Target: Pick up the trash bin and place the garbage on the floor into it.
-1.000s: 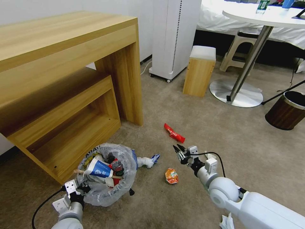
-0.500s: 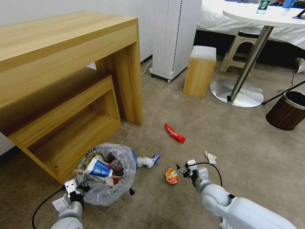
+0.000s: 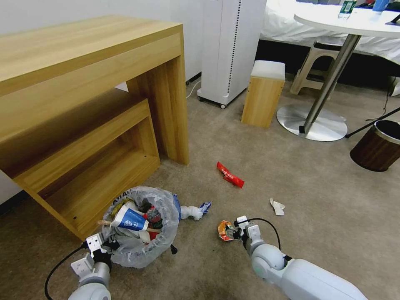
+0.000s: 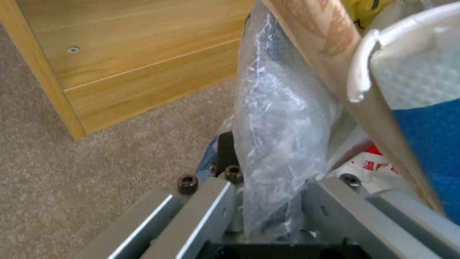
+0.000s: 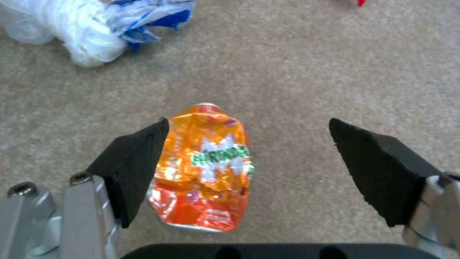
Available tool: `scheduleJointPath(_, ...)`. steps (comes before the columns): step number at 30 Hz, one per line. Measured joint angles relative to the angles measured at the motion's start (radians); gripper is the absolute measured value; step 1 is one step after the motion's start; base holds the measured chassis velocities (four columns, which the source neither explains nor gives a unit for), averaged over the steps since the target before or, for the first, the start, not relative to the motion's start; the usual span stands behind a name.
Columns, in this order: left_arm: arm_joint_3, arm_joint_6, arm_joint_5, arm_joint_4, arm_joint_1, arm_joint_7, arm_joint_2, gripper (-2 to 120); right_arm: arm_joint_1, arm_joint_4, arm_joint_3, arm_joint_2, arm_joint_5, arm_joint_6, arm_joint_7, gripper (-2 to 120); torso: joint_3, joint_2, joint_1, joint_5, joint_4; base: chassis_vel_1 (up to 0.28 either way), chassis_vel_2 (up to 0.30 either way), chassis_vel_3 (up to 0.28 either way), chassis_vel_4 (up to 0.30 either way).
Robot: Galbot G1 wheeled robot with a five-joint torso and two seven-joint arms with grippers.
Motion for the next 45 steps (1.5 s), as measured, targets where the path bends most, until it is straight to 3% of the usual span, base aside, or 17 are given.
scheduleJointPath(19, 0.003, 0.000, 0.005, 0.000, 0.009, -0.001, -0.008, 1, 0.116, -0.086, -0.160, 0.093, 0.011, -0.077, 0.058, 73, 0.000, 0.000, 0.000, -0.0005, -0.0004, 0.000, 0.000, 0.000, 0.000)
scheduleJointPath(37, 0.005, 0.000, 0.009, 0.003, 0.010, 0.001, -0.011, 1, 0.100, -0.168, -0.160, 0.136, 0.000, -0.094, 0.060, 61, 0.000, 0.000, 0.000, 0.0001, -0.0001, 0.000, 0.000, 0.000, 0.000)
scheduleJointPath(45, 0.010, -0.004, 0.017, 0.012, 0.011, 0.006, -0.020, 1, 0.089, -0.212, -0.144, 0.144, -0.023, -0.067, 0.046, 44, 0.000, 0.000, 0.000, 0.0003, 0.0001, 0.000, 0.000, 0.000, 0.000)
